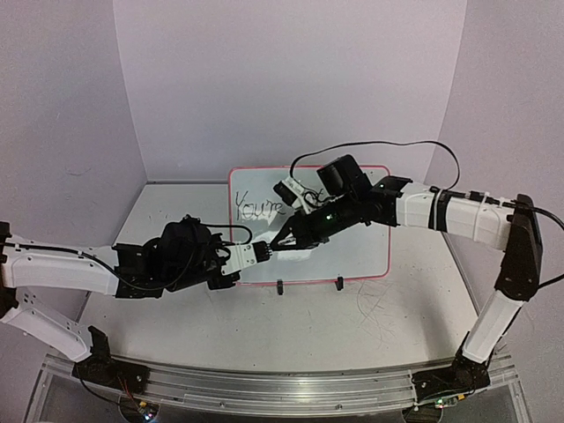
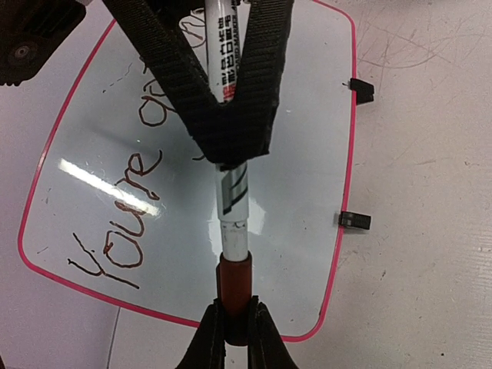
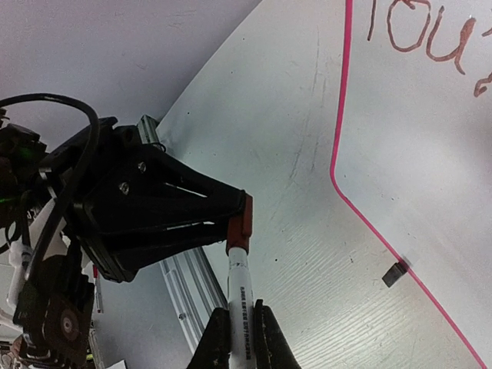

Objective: Write a sentence on the whiteboard
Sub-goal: Insert the whiteboard marker without the cap into the pen cap.

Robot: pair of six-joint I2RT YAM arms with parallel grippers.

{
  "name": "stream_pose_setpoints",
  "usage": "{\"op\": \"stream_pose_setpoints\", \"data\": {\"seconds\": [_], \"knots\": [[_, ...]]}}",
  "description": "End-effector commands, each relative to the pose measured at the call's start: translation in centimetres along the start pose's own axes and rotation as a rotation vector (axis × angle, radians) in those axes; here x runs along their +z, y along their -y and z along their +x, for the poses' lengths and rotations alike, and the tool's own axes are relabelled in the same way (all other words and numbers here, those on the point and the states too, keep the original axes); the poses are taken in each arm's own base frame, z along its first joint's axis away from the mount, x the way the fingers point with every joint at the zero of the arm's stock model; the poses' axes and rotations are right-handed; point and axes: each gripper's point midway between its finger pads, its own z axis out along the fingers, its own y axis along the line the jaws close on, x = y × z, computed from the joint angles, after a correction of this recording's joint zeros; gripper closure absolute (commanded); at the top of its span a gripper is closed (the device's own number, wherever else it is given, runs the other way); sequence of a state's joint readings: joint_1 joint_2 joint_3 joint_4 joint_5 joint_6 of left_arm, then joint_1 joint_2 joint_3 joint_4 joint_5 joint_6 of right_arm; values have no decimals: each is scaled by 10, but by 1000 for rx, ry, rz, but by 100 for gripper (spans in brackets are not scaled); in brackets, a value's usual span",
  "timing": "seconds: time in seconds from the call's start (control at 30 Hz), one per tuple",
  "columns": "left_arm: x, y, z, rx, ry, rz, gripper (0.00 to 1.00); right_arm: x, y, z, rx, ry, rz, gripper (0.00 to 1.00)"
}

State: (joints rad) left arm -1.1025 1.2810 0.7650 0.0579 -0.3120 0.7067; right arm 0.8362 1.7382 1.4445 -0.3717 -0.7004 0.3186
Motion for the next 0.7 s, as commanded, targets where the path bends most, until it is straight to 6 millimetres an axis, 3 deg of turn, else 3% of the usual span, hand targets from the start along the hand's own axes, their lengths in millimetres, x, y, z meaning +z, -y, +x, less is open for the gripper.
{"op": "stream_pose_setpoints", "data": {"seconds": [0.0, 0.37, 0.67], "knots": [[-4, -16, -36, -25, 53, -10, 100, 15, -5, -5, 16, -40, 80, 100], [-2, -17, -62, -4, 29, -42, 100, 57, -27, 15, 93, -124, -39, 100], [-17, -18, -70, 63, 19, -211, 100, 64, -36, 18, 209, -110, -139, 100]]}}
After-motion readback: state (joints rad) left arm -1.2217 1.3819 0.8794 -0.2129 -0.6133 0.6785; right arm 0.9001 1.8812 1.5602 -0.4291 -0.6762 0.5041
